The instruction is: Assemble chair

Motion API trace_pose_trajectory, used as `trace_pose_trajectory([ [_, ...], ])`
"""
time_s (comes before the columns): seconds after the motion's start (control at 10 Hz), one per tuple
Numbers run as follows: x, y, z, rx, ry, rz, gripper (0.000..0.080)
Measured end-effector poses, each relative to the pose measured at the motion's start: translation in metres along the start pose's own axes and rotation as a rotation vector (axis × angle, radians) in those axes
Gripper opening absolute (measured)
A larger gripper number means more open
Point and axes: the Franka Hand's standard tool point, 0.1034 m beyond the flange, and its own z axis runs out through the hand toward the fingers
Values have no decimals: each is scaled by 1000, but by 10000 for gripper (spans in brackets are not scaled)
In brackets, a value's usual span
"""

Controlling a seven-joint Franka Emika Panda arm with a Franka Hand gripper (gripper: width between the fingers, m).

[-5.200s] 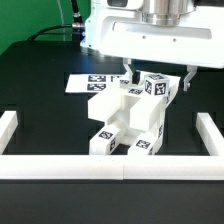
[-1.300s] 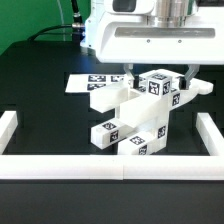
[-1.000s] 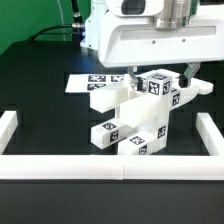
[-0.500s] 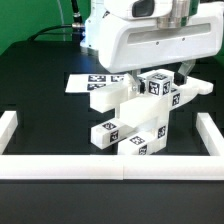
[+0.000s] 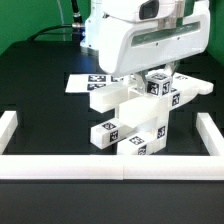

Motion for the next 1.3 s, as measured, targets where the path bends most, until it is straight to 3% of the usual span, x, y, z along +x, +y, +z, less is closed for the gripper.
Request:
trace_pose_trajectory([
  [0.4,0,0,0,0,0,41,284],
  [1.0,0,0,0,3,1,454,284],
  [1.1,0,0,0,2,0,488,360],
  [1.2,0,0,0,2,0,485,360],
  [1.3,0,0,0,2,0,486,499],
])
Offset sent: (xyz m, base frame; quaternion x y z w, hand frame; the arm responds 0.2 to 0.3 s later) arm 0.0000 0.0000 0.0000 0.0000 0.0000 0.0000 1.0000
